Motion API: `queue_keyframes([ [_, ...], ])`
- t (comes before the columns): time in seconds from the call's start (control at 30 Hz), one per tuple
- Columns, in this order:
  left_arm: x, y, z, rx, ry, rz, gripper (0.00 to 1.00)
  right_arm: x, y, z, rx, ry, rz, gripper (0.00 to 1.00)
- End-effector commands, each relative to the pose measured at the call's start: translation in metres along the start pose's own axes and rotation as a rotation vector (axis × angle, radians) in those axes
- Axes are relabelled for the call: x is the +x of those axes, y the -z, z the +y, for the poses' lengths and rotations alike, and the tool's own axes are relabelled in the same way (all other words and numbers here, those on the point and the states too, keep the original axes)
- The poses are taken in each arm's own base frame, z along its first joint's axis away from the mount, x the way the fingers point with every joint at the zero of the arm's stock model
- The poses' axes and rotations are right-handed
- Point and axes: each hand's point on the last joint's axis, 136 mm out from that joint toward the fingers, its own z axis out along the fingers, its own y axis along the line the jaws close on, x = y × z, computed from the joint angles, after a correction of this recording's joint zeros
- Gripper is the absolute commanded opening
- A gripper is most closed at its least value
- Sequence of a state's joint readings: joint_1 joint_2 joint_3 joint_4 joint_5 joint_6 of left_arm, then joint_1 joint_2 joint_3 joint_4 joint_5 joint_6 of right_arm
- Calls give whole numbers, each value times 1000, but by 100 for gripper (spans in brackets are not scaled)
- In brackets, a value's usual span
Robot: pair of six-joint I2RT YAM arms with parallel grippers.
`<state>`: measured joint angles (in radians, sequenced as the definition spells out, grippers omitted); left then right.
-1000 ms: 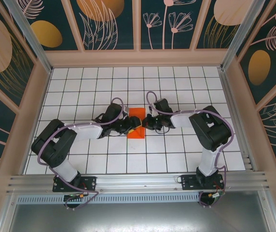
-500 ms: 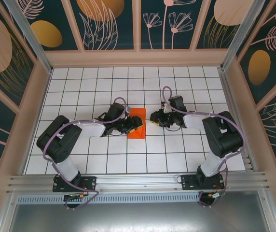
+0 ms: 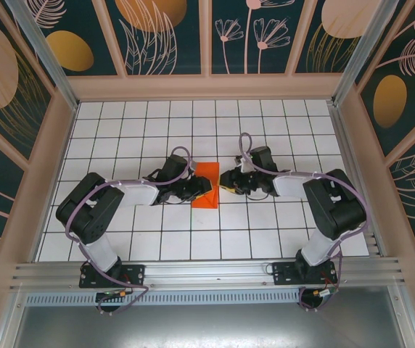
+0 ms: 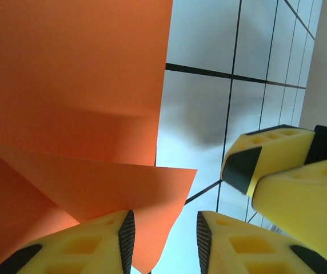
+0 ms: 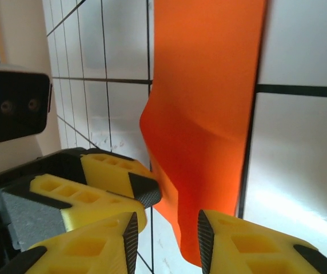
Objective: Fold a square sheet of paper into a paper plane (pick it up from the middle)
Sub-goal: Fold the triangle a second time at the center of the table.
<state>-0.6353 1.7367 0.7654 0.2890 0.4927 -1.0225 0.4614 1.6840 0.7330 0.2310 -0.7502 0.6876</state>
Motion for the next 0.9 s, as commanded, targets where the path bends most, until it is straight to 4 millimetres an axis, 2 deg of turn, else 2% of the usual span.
queue_keyframes([
  [0.0, -1, -2, 0, -12, -13, 0, 35, -1, -9, 11, -38, 32, 20, 35],
  [0.5, 0, -1, -1, -5, -14, 4, 31, 1, -25, 10, -75, 31, 52, 26],
  [0.6, 0, -1, -1, -5, -14, 2, 29, -1, -26, 10, -81, 33, 47, 21],
  [0.73, -2, 1, -8, 12, -25, -2, 28, -4, -27, 5, -67, 36, 42, 8],
  [0.87, -5, 4, -18, 41, -43, -13, 28, -5, -28, -7, -21, 41, 39, 2],
])
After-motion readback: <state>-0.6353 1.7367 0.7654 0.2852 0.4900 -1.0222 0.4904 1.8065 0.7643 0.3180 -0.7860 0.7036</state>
